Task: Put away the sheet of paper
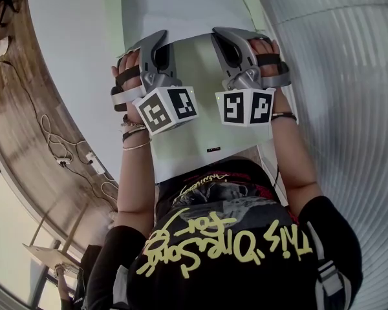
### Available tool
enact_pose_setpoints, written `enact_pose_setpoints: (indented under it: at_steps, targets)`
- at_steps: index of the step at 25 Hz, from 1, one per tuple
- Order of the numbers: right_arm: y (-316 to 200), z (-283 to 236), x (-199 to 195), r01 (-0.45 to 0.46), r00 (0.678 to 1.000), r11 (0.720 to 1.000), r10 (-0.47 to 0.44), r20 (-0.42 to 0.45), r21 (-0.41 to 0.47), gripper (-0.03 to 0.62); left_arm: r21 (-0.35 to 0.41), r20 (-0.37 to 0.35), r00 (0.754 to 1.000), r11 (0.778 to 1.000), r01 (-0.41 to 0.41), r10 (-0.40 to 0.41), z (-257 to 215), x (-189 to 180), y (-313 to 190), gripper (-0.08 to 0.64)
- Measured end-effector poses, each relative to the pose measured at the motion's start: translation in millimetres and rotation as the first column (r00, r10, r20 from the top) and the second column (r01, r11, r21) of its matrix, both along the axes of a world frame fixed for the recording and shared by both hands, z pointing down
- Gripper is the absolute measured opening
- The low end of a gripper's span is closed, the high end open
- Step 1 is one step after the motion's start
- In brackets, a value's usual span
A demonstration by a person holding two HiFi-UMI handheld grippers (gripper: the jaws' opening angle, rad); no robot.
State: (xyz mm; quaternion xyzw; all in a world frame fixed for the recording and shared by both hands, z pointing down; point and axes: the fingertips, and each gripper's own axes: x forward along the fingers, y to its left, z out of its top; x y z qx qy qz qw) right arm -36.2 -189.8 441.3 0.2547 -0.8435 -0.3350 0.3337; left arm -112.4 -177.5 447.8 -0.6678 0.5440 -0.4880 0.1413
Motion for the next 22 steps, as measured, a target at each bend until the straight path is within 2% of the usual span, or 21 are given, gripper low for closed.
enact_pose_setpoints:
  at_steps: [18,22]
  targets:
    - [-3,10,-8,0.01,1.0,1.0,-0.01,-0.011,0.028,0.008,-0.002,0.043,0.999,1.0,0.02,-0.02,11,-8,-1,0.011]
    - [-5,9,-8,0.004,1.0,0.999,-0.003,-0.008,0.033,0.008,0.003,0.094,0.995,0.999,0.032,-0.032,7,-8,-3,0.009]
